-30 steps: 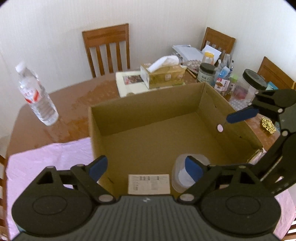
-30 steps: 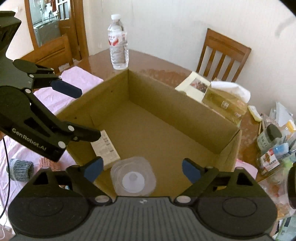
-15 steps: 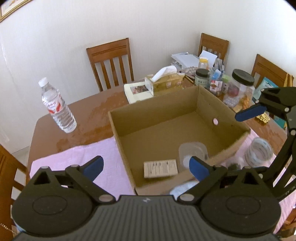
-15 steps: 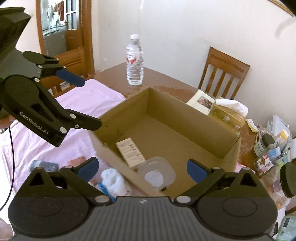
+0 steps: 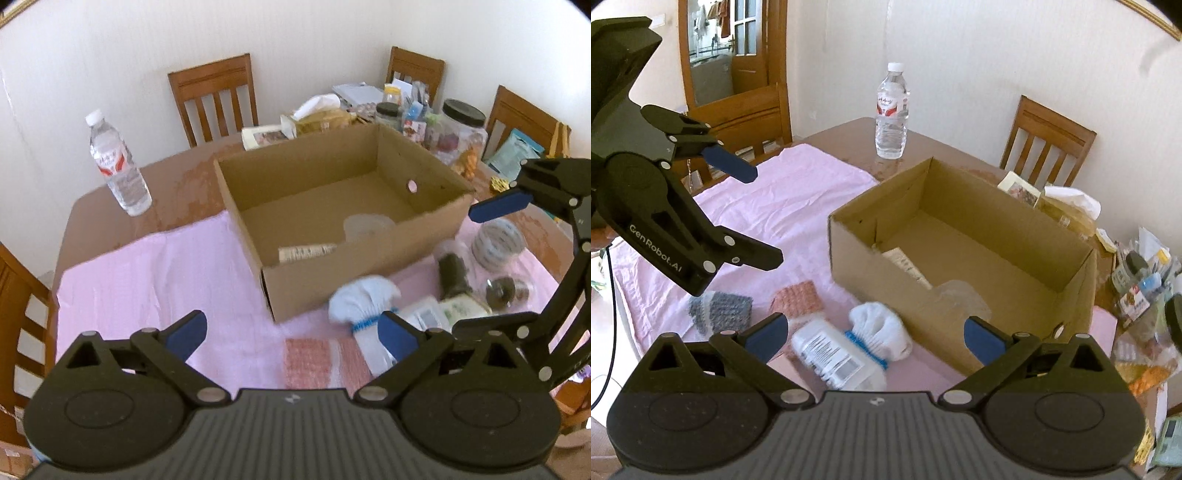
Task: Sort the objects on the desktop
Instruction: 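Return both tools to the cluttered items on the cloth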
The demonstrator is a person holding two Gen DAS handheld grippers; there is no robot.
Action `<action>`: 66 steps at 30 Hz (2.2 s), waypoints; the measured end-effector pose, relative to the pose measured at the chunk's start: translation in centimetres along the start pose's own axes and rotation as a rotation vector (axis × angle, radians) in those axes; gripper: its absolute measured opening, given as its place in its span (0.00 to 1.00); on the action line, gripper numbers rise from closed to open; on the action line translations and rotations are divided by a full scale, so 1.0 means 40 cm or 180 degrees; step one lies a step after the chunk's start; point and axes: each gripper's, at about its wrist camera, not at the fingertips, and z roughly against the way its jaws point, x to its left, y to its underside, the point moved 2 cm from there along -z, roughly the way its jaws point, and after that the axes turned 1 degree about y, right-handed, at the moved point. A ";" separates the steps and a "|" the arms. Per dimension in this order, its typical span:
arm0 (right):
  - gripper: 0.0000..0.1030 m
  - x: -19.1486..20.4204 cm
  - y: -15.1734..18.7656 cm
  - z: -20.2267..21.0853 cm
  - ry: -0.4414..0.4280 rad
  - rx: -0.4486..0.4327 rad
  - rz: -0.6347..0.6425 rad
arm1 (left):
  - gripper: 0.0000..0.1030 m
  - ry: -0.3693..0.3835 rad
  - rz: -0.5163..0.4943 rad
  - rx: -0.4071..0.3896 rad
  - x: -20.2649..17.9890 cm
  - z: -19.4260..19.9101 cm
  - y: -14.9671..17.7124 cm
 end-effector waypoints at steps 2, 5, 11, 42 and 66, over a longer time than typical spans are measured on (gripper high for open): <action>1.00 0.021 0.018 0.000 0.0002 0.0022 -0.0016 | 0.96 0.0004 -0.0038 0.0001 -0.007 0.005 0.020; 1.00 0.050 0.044 -0.001 0.0037 0.0036 -0.0038 | 0.96 0.0015 -0.0084 -0.0022 -0.016 0.008 0.046; 1.00 0.102 0.085 0.007 0.0070 0.0078 -0.0082 | 0.96 0.0127 -0.0062 0.0050 -0.020 -0.003 0.087; 1.00 0.085 0.335 0.028 0.0660 0.0447 -0.1008 | 0.96 0.0169 -0.0396 0.0264 -0.060 -0.030 0.247; 1.00 0.008 0.439 -0.075 0.0492 0.0627 -0.0858 | 0.96 0.0734 -0.0590 0.0541 -0.267 -0.141 0.294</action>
